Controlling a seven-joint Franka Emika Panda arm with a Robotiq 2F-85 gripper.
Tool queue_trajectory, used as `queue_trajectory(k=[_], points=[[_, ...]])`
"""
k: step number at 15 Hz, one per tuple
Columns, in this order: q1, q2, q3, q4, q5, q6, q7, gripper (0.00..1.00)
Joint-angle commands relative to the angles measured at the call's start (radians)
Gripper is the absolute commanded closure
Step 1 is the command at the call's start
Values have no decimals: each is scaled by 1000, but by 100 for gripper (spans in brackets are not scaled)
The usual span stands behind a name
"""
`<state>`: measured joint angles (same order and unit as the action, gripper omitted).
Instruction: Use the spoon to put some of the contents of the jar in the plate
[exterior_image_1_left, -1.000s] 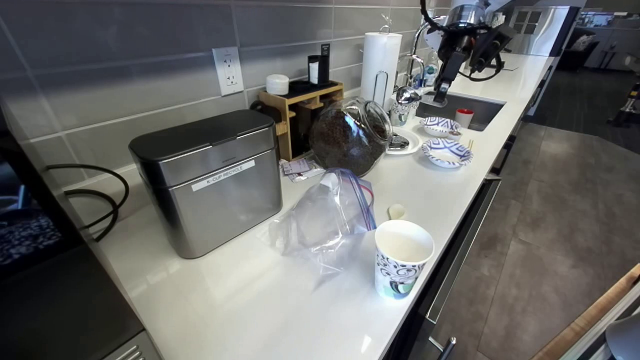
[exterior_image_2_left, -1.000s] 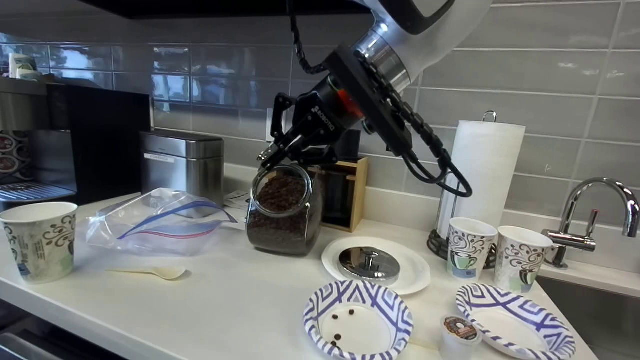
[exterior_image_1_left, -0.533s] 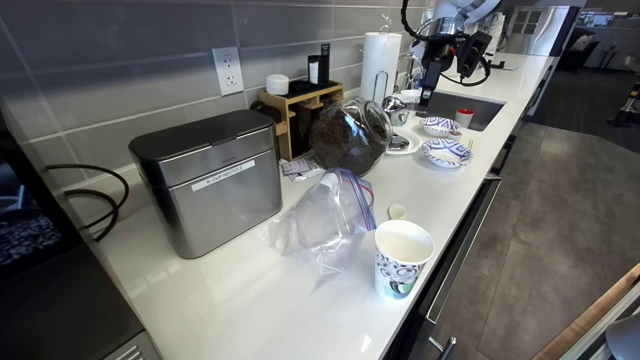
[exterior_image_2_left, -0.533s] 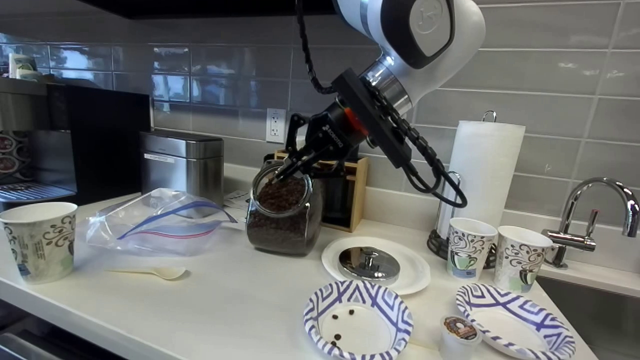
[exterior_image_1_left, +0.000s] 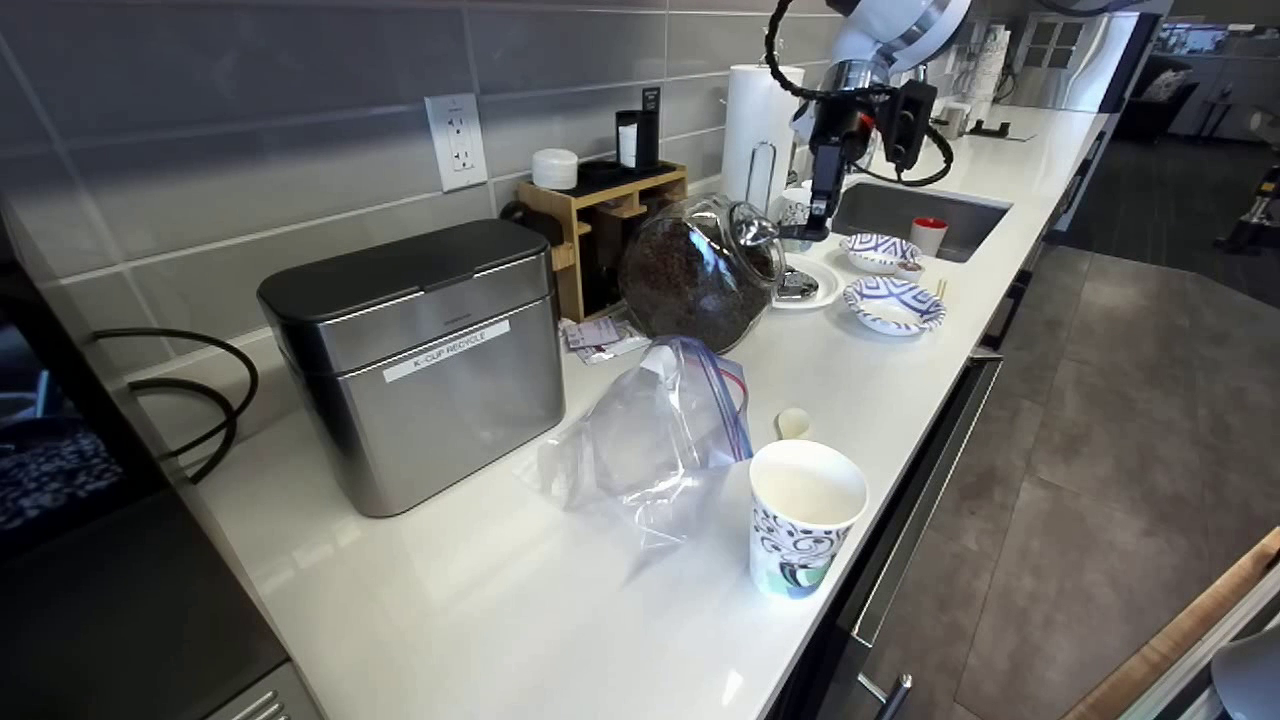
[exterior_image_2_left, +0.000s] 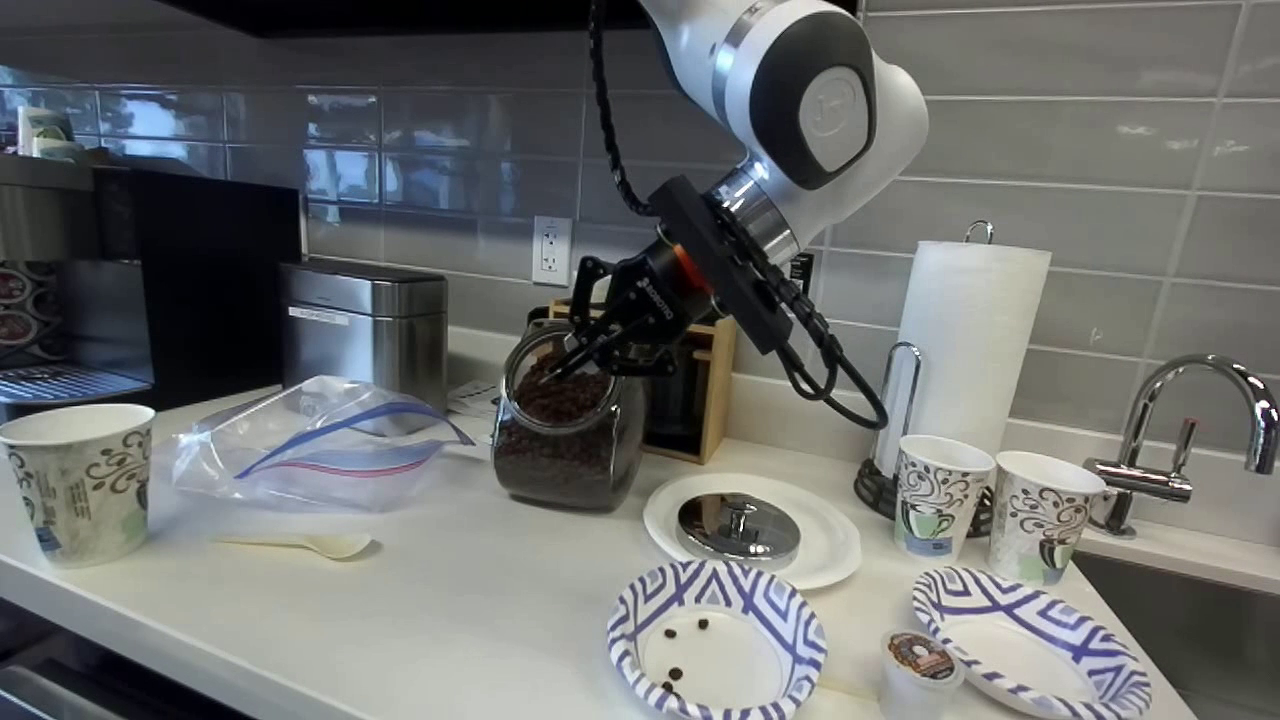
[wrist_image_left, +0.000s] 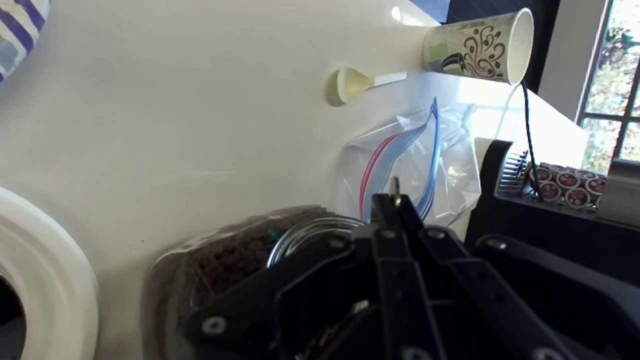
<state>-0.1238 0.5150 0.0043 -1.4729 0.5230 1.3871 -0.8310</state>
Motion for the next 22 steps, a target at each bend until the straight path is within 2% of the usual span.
queue_trajectory(k=[1, 11, 18, 19, 20, 22], points=[[-5, 59, 28, 67, -23, -21, 67, 99], [6, 128, 51, 122, -65, 3, 187, 99], [6, 144, 66, 130, -85, 93, 189, 99], [7, 141, 67, 129, -91, 98, 189, 93], [5, 136, 70, 128, -94, 91, 188, 71], [3, 125, 76, 124, -99, 74, 185, 66]])
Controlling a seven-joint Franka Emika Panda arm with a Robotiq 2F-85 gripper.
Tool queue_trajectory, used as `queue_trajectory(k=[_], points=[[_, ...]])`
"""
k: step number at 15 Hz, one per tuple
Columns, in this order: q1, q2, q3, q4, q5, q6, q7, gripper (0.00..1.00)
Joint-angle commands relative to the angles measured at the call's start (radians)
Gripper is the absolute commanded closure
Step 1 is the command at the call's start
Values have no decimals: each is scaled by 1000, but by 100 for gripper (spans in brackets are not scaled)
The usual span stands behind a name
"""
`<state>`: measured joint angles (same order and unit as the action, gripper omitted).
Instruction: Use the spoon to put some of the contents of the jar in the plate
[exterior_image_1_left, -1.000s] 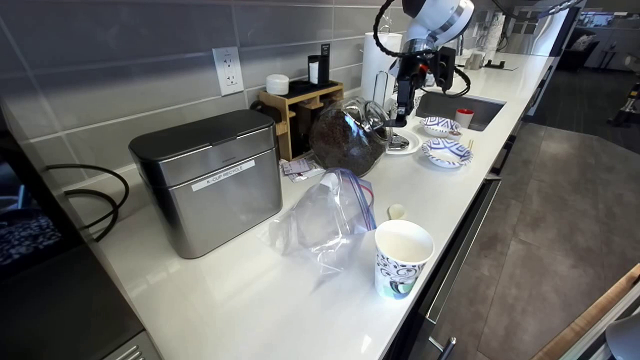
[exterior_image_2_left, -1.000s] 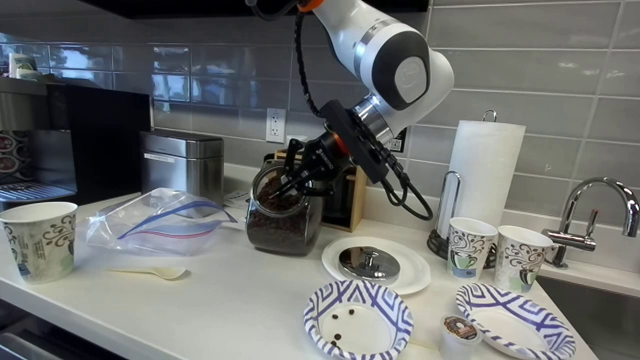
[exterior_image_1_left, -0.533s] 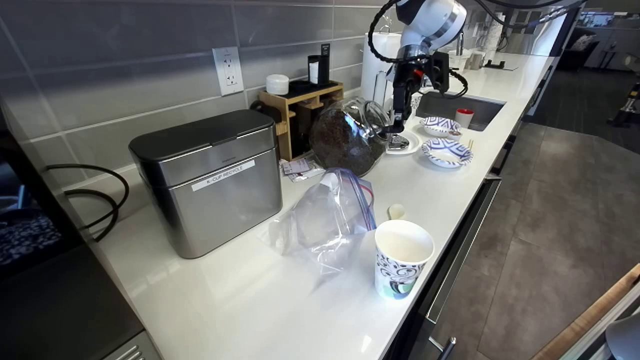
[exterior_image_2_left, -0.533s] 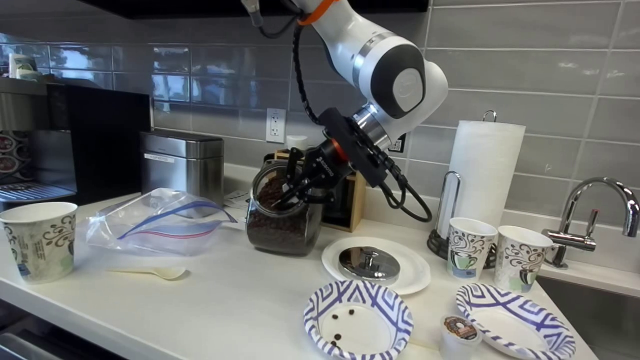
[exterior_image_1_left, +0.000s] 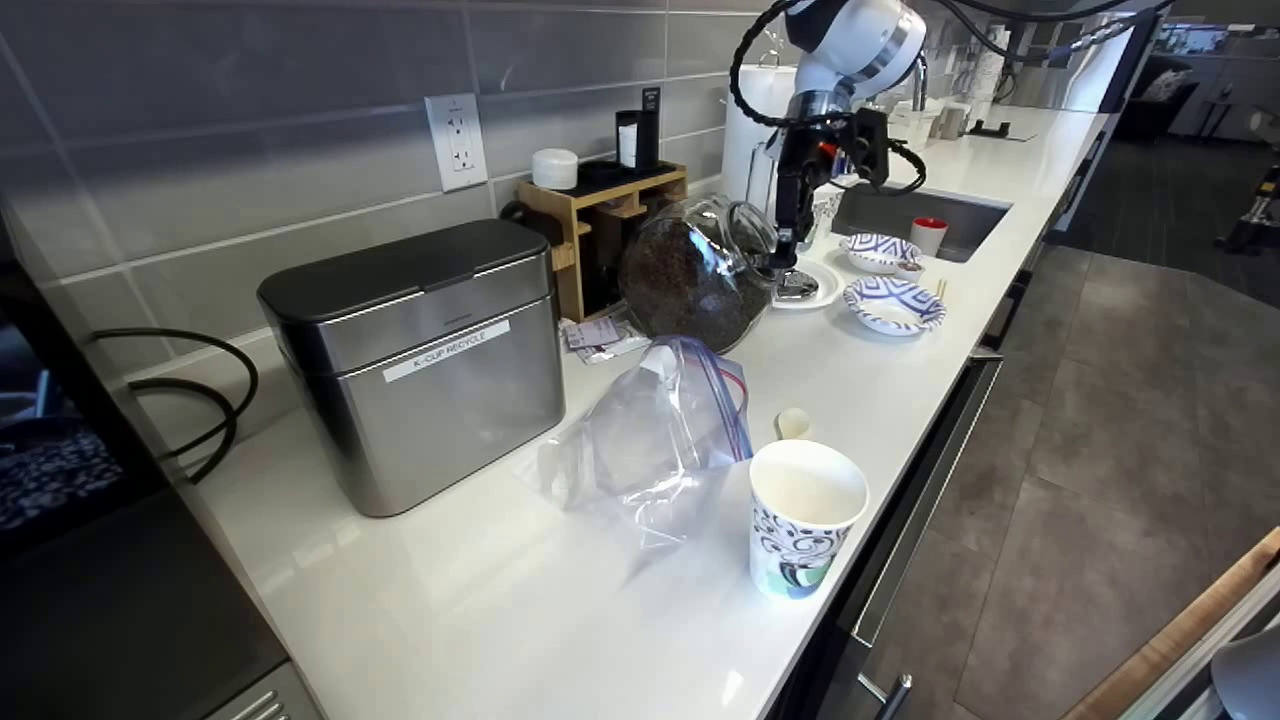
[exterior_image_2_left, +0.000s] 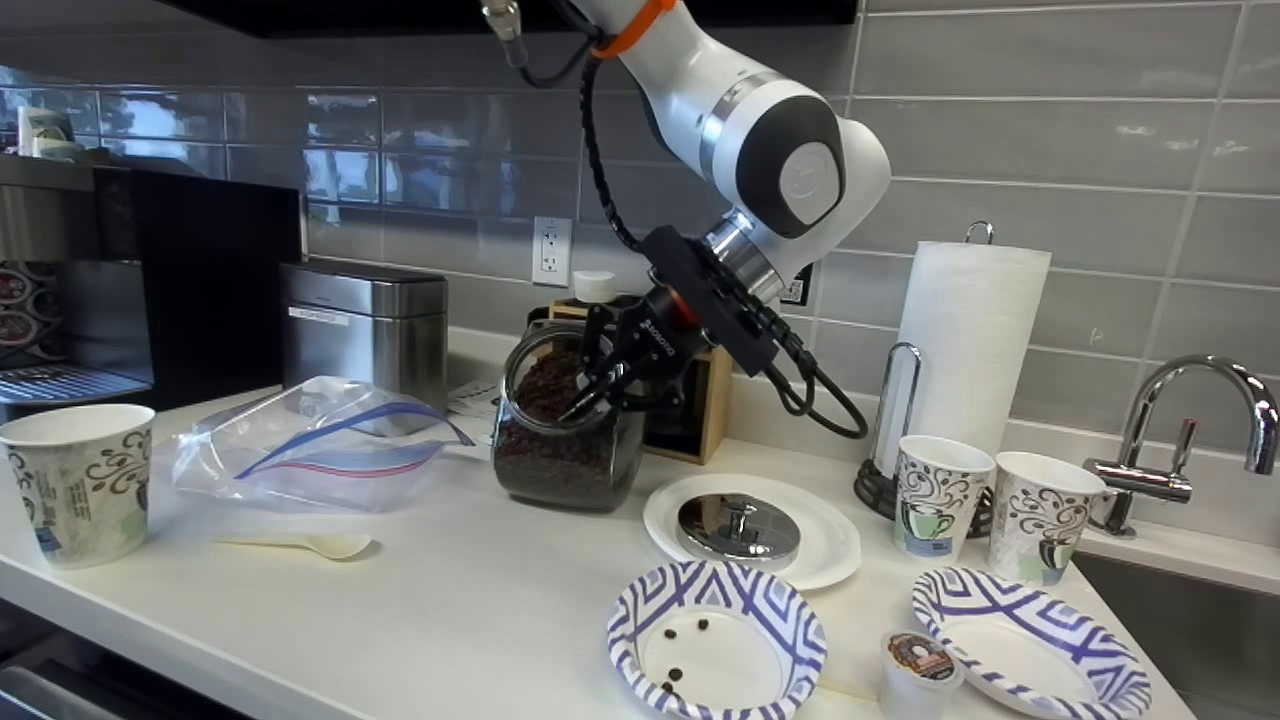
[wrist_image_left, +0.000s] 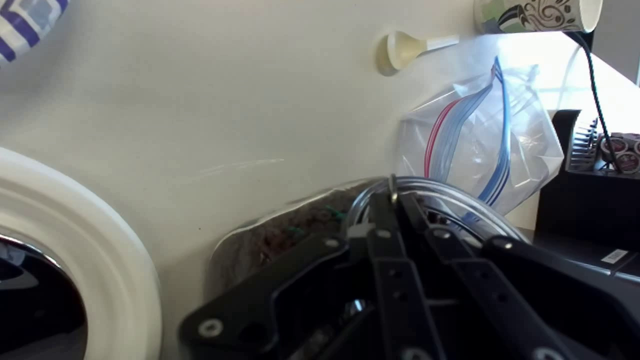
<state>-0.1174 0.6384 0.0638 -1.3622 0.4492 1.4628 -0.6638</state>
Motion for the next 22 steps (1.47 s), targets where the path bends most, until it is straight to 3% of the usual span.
queue_trajectory(k=[1, 5, 9, 12, 18, 22], points=[[-7, -7, 22, 12, -23, -24, 15, 59], [-1, -35, 26, 9, -53, -123, 13, 30], [9, -80, 11, -15, -139, -143, 4, 1], [15, -145, 11, -73, -216, -76, -46, 0], [17, -316, 4, -219, -262, 79, -89, 0], [14, -442, -5, -353, -218, 227, -41, 0]])
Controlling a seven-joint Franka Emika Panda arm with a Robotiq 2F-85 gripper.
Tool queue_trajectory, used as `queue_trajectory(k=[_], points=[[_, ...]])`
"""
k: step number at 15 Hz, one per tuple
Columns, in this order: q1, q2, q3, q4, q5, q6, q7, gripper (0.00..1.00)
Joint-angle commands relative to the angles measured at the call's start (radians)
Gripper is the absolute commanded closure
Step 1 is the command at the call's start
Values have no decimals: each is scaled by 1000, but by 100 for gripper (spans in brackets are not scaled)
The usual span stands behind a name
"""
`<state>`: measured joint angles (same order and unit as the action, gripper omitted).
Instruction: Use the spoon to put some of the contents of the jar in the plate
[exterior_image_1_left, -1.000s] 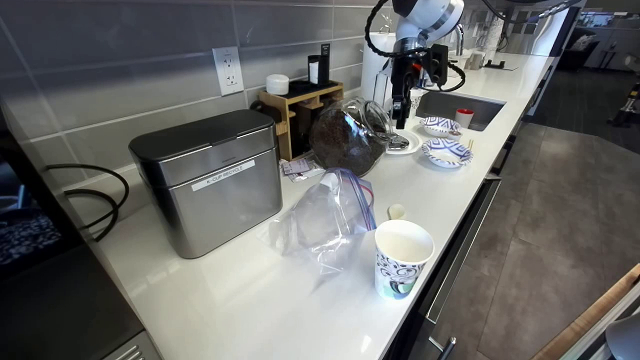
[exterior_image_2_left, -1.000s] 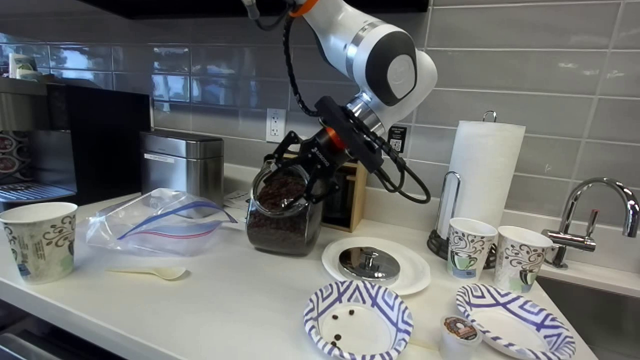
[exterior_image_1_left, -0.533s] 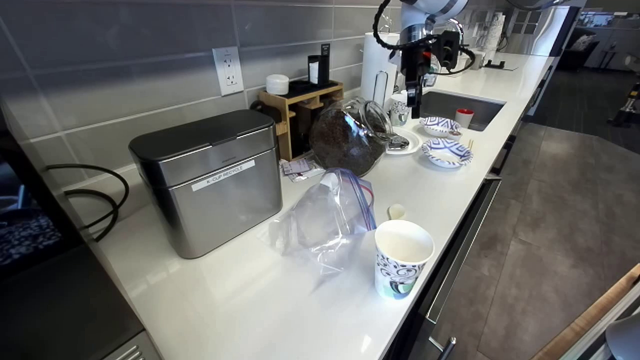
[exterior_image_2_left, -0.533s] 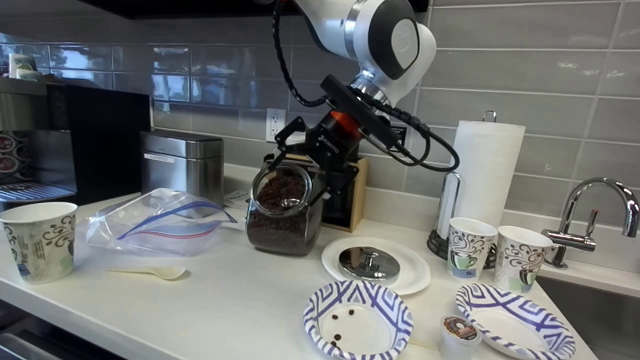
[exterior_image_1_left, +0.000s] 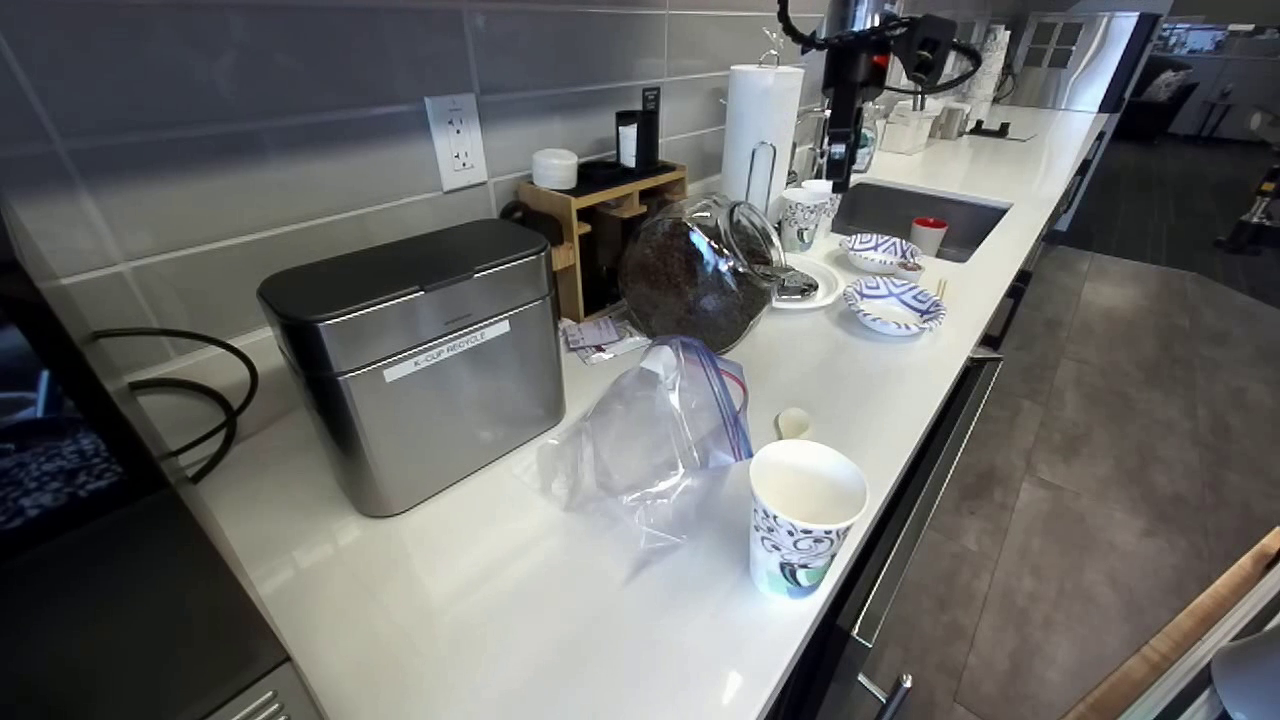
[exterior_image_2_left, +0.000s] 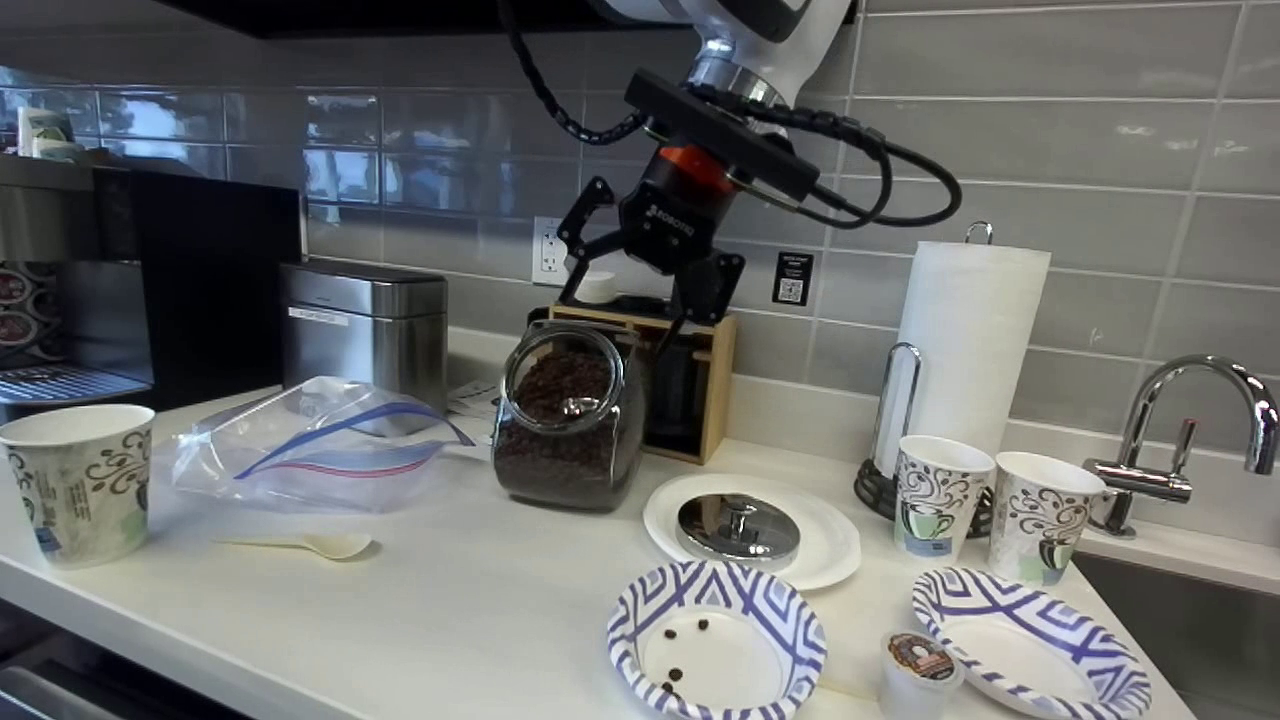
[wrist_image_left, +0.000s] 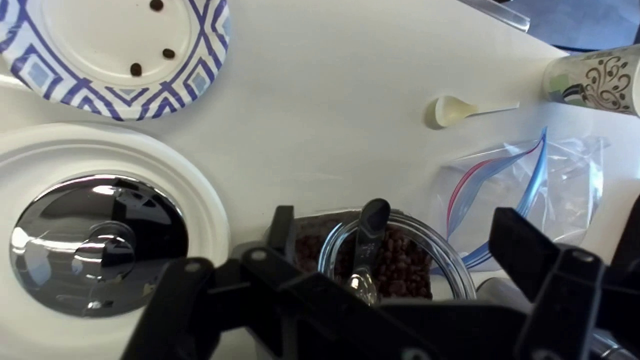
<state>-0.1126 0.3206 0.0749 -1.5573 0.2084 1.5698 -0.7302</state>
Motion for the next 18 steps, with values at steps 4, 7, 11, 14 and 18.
queue_trajectory(k=[4, 7, 11, 14, 18], points=[[15, -236, -23, -299, 87, 260, 28, 0], [26, -315, -28, -405, 119, 349, 21, 0], [50, -414, -40, -525, 139, 435, 23, 0], [67, -481, -55, -587, 119, 448, 20, 0], [80, -561, -81, -652, 84, 452, 16, 0]])
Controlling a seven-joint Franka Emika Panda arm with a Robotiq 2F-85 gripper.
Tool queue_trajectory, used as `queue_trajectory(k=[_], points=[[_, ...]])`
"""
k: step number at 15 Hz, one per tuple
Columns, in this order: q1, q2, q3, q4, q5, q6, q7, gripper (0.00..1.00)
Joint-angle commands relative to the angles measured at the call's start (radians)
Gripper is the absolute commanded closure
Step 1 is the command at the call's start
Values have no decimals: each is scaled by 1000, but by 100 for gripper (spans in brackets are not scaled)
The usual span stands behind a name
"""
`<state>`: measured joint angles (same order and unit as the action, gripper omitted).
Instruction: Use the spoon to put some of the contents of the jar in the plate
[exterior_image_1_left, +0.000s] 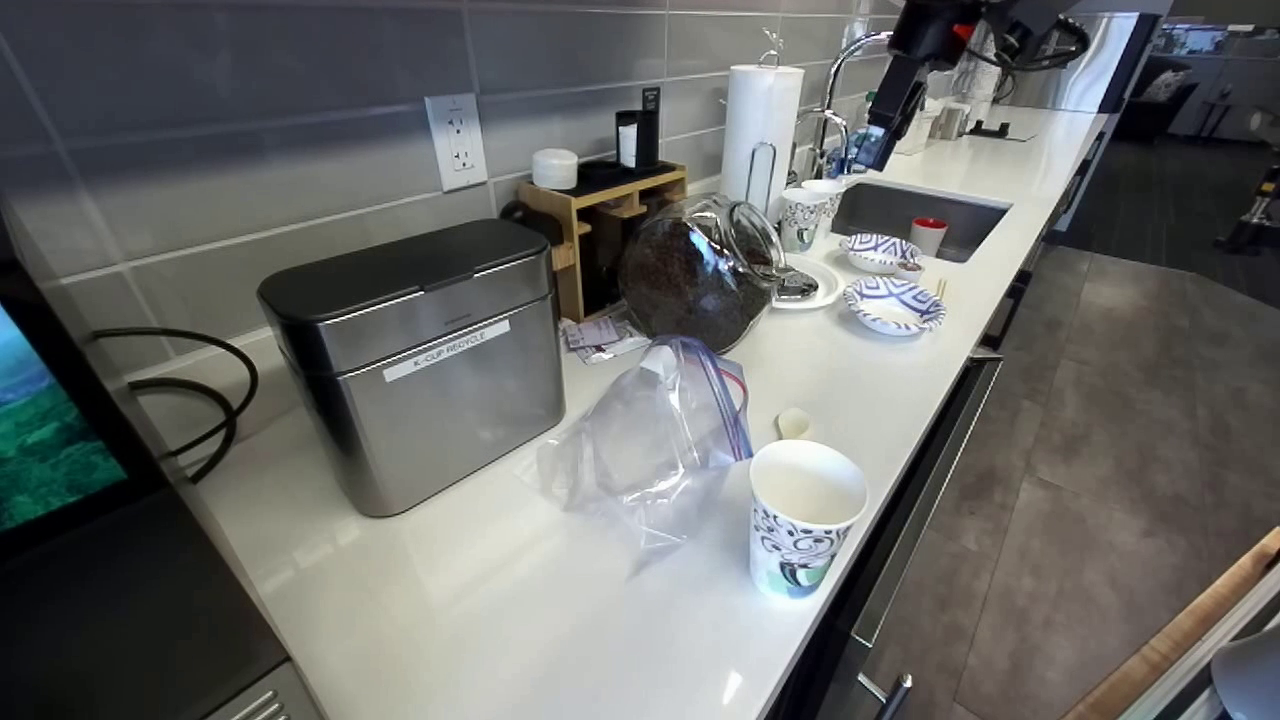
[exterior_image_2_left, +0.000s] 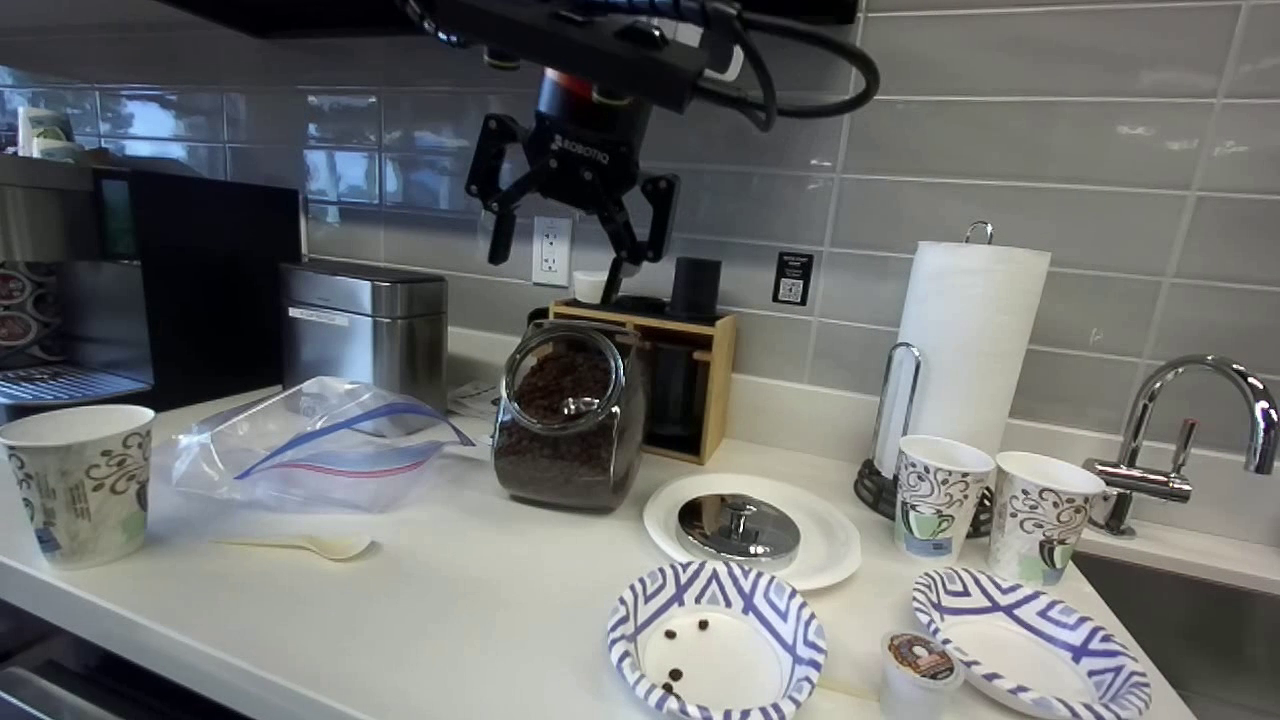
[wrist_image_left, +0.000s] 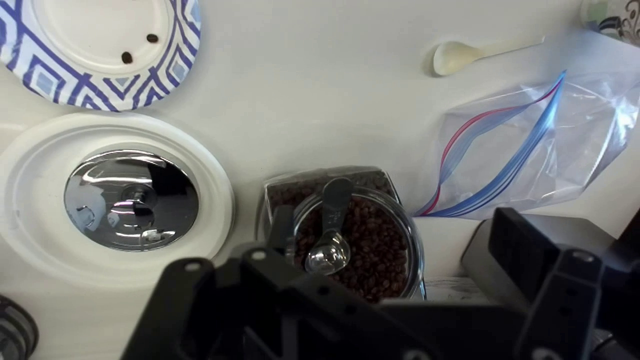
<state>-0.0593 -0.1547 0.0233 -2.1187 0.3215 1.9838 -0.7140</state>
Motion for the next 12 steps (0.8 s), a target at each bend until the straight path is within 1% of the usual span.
queue_trajectory(k=[1, 6, 7, 12], points=[[29, -102, -36, -102, -37, 35, 3, 0], [39, -166, -67, -150, -71, 51, 12, 0], [47, -118, -76, -92, -58, 6, 7, 0], [51, -143, -84, -113, -64, 17, 8, 0]])
